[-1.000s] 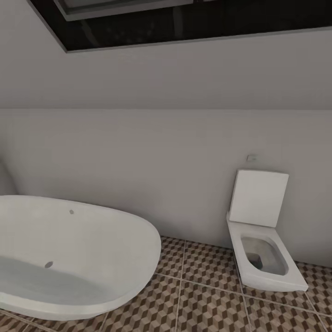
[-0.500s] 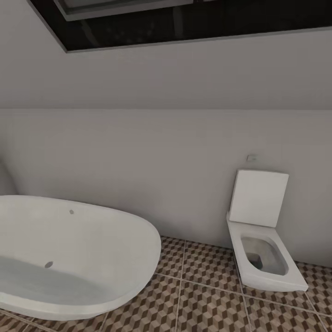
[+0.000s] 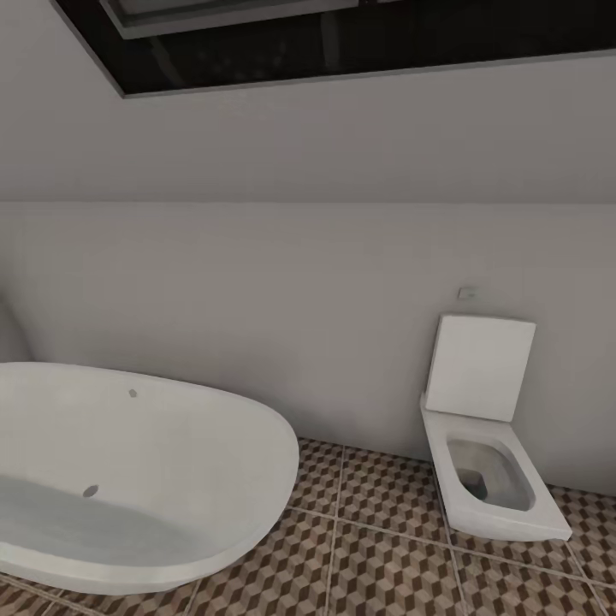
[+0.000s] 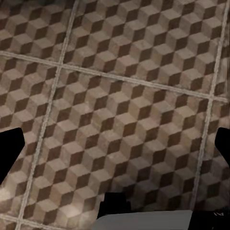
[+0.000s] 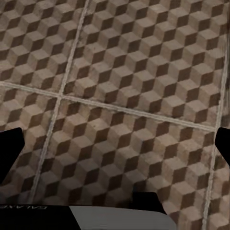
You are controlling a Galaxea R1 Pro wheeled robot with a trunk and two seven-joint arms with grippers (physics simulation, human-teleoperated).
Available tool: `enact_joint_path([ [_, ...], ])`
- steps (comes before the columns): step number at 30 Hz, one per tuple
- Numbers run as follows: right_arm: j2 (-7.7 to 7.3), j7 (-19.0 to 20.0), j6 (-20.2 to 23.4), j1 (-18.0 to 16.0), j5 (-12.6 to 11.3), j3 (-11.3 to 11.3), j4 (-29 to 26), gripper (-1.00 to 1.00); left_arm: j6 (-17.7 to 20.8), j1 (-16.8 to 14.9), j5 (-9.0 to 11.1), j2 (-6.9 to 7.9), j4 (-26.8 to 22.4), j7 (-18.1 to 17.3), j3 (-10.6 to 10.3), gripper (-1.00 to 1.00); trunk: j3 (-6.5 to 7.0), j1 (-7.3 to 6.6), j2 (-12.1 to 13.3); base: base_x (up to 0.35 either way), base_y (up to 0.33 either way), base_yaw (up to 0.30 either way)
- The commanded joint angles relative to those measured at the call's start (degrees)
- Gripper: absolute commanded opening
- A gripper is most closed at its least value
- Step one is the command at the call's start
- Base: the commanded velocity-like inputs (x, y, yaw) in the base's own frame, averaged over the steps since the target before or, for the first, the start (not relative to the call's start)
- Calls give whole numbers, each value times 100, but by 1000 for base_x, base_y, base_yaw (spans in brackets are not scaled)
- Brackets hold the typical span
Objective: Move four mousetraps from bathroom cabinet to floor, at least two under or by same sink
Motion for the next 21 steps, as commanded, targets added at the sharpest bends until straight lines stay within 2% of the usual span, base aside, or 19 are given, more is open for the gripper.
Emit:
enact_joint_path([
  [1,0,-8,-9,-2,4,2,-79,100,-2,-2,-2,-4,-73,1,4,100,-6,0,-3,0,0,0],
  [10,-8,-127,146,-1,4,-3,-992,100,-2,-4,-2,-21,-744,2,1,100,-6,0,-3,0,0,0],
  [21,-8,-326,385,-1,11,-6,-2117,100,-10,-4,-10,-33,-946,1,-2,100,-6,0,-3,0,0,0],
])
